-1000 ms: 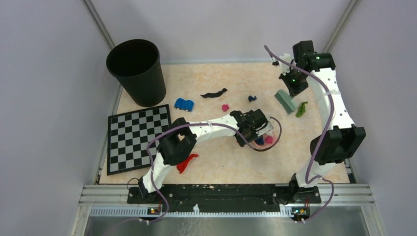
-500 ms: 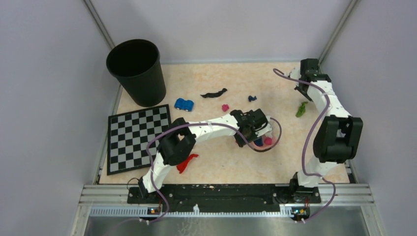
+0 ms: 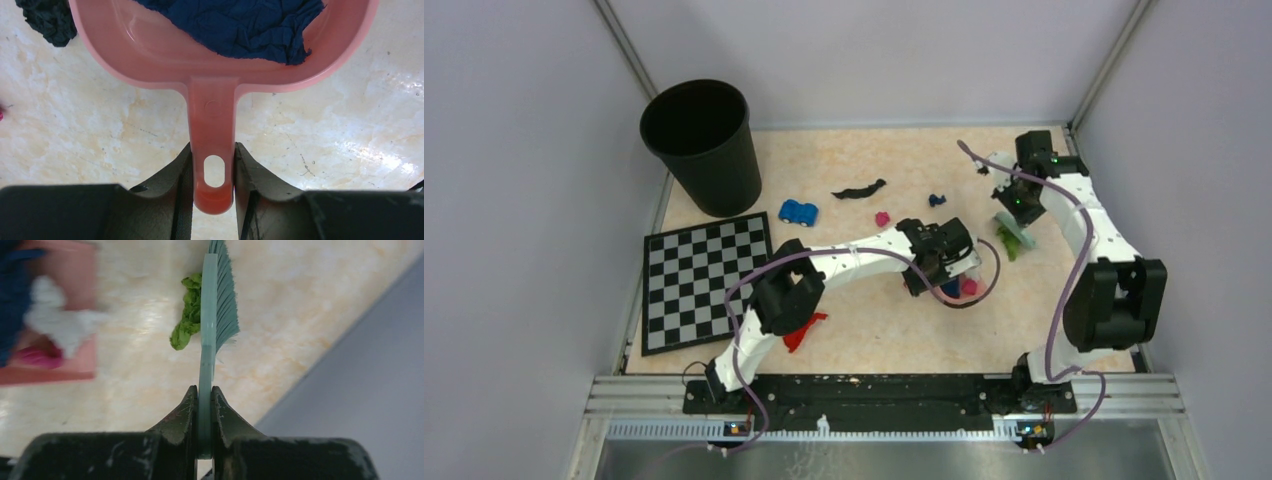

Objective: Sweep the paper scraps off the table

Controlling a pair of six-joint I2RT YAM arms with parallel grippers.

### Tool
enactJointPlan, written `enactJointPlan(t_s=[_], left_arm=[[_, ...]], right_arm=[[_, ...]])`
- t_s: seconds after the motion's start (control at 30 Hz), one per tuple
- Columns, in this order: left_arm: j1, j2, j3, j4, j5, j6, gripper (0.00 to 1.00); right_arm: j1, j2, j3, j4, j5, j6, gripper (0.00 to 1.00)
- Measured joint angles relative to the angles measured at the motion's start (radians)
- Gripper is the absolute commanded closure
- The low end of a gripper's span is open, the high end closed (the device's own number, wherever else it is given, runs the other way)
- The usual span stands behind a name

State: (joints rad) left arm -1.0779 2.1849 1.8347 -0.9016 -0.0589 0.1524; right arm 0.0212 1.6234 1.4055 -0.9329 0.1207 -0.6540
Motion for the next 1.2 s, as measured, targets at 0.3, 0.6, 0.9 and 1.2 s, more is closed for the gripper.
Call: enactJointPlan(t_s=[0.3,0.6,0.9,1.2], left_arm=[[-0.002,0.053,0.050,-0.006,0.002,0.003,1.00],[-0.005,0.019,-0.052,0.090,-0.001,-0.009,1.00],[-0.022,-0.113,-0.311,0.327,-0.002,-0.007,1.00],[-0.029,-0.207,-0.367,0.380,-0.034,-0.005,1.00]], right_arm=[[0.087,-0.154,-0.048,-0.223,-0.314,0.105,1.00],[0.082,-0.154,0.057,-0.325,-0.331,0.154,1.00],[0.048,-0.154,0.179,-0.328,-0.211,0.142,1.00],[-0.108,-0.183,0.071,-0.183,-0.266,0.223,1.00]])
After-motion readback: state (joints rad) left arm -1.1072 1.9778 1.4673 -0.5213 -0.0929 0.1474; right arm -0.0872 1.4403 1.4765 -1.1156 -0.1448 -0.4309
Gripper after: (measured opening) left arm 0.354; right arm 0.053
